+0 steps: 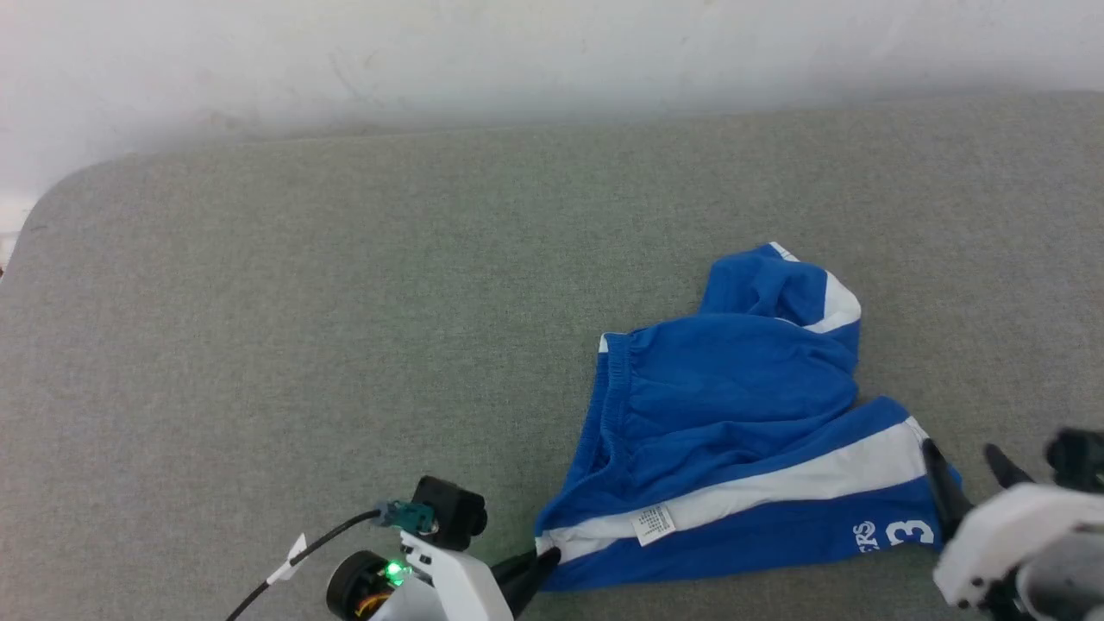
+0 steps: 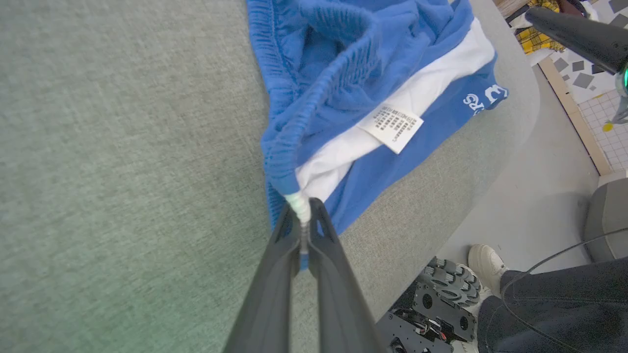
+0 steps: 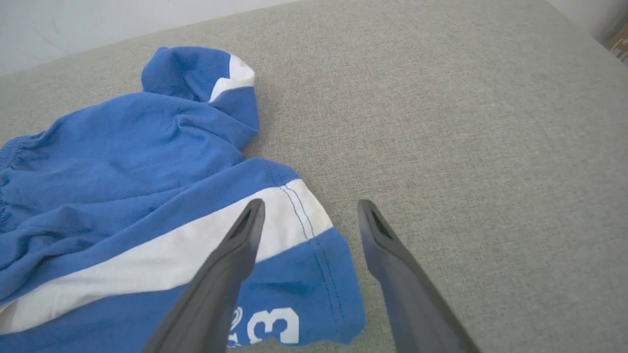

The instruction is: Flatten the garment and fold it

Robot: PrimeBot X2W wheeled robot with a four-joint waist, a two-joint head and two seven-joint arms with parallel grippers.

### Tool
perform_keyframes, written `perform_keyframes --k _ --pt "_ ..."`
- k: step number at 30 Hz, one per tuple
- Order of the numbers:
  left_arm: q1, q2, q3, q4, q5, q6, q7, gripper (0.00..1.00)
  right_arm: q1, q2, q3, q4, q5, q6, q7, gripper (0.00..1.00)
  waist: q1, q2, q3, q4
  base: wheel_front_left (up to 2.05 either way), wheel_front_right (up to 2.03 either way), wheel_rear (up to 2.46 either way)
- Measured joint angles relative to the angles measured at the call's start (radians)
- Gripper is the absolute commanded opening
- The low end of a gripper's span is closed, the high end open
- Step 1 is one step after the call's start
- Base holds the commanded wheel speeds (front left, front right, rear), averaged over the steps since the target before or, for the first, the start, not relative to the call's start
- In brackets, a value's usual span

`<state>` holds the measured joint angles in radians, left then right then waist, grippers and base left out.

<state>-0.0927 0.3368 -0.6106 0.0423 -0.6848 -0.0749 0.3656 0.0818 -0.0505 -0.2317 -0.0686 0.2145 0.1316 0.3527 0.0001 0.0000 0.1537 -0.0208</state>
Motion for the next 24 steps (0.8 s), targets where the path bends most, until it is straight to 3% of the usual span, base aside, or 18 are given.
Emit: perform_keyframes --k 7,13,14,15,16,18,19,24 --pt "-0.003 0.006 0.003 -0.003 0.010 0.008 -0.007 0.00 -0.177 -0.026 0.022 0.203 -0.055 0.000 0.173 1.00 0.0000 0.0000 0.022 0.009 0.00 0.00 0.00" --pt "-0.027 0.001 -0.003 -0.002 0.016 0.008 -0.015 0.00 -0.268 -0.072 0.045 0.328 -0.090 0.000 0.257 1.00 0.0000 0.0000 0.045 0.028 0.00 0.00 0.00" --pt "-0.030 0.000 -0.004 -0.001 0.016 0.008 -0.015 0.00 -0.277 -0.077 0.049 0.337 -0.089 0.000 0.273 0.64 0.0000 0.0000 0.048 0.031 0.00 0.00 0.00" --pt "-0.033 -0.002 -0.005 0.000 0.016 0.008 -0.015 0.00 -0.284 -0.080 0.054 0.343 -0.084 0.000 0.290 0.43 0.0000 0.0000 0.051 0.034 0.00 0.00 0.00" --pt "-0.034 -0.003 -0.006 0.001 0.016 0.008 -0.016 0.00 -0.289 -0.083 0.060 0.344 -0.078 0.000 0.308 0.35 0.0000 0.0000 0.053 0.037 0.00 0.00 0.00" --pt "-0.034 -0.004 -0.007 0.003 0.016 0.007 -0.019 0.00 -0.292 -0.090 0.077 0.342 -0.055 0.000 0.342 0.09 0.0000 0.0000 0.055 0.041 0.00 0.00 0.00" --pt "-0.034 -0.004 -0.007 0.005 0.016 0.007 -0.022 0.00 -0.292 -0.093 0.085 0.337 -0.048 0.000 0.355 0.00 0.0000 0.0000 0.056 0.042 0.00 0.00 0.00" --pt "-0.034 -0.004 -0.007 0.012 0.016 0.007 -0.028 0.00 -0.279 -0.107 0.116 0.301 -0.024 0.000 0.374 0.00 0.0000 0.0000 0.052 0.039 0.00 0.00 0.00"
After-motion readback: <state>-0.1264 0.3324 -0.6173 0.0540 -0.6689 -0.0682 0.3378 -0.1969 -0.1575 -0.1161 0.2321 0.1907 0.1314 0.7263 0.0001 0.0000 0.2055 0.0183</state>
